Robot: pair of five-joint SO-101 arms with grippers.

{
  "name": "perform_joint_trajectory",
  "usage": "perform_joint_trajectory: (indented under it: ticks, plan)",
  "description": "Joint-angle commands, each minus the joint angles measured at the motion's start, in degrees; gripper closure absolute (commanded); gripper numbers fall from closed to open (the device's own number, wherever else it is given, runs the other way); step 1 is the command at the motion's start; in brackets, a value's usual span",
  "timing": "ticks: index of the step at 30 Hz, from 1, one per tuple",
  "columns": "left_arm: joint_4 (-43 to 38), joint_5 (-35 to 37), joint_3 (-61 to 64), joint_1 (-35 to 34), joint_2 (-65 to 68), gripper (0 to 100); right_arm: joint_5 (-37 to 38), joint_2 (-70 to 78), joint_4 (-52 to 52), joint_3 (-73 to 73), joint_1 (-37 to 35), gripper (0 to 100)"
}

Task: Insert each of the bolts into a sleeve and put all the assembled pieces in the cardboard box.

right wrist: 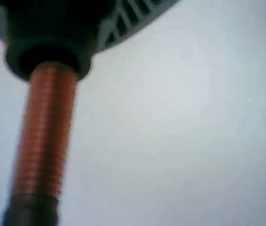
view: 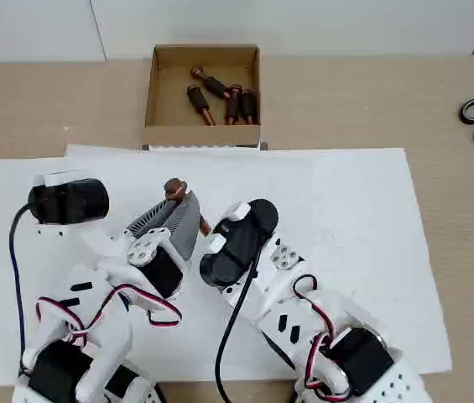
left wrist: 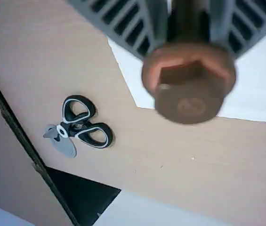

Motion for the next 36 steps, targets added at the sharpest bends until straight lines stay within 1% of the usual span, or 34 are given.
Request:
perform_joint_trajectory:
  ticks: [1, 9, 11, 15, 20, 23, 26, 28, 31, 33, 36]
  plan:
    - [1.14, 0.0, -1.8, 0.62, -0.44, 100, 0.62, -0.75, -1.8, -0.88, 0.66, 99.5]
    - [1.93, -0.18, 0.4, 4.57, -0.53, 100, 0.7, -0.75, -3.21, -0.88, 0.66, 99.5]
    - [3.78, -0.26, 0.4, 5.45, -0.53, 100, 0.97, -0.75, -4.88, -0.88, 0.75, 99.5]
    - [9.85, -0.35, 0.4, 8.26, -0.53, 100, 4.66, -0.75, -7.25, -0.88, 0.84, 99.5]
    - [14.42, -5.98, 0.4, 11.78, -0.53, 100, 7.3, -0.75, -10.51, -0.88, 0.84, 99.5]
    - [14.68, -8.88, 0.4, 12.92, -0.53, 100, 7.91, -0.75, -11.47, -0.88, 0.84, 99.5]
    - [14.59, -10.81, 0.4, 12.57, -0.53, 99, 7.91, -0.75, -11.12, -0.88, 0.84, 99.5]
    - [14.86, -11.25, 0.4, 12.57, -0.53, 97, 7.91, -0.75, -11.12, -0.88, 0.84, 99.5]
    - [15.82, -11.43, 0.31, 12.48, -0.44, 86, 7.91, -0.75, -11.03, -0.7, 0.84, 99.5]
    - [17.14, -11.43, 0.22, 12.48, -0.18, 81, 7.91, -0.75, -11.03, -0.7, 0.84, 99.5]
    - [19.34, -11.43, -1.1, 12.48, 1.58, 80, 7.91, -0.75, -11.03, -0.62, 0.92, 99.5]
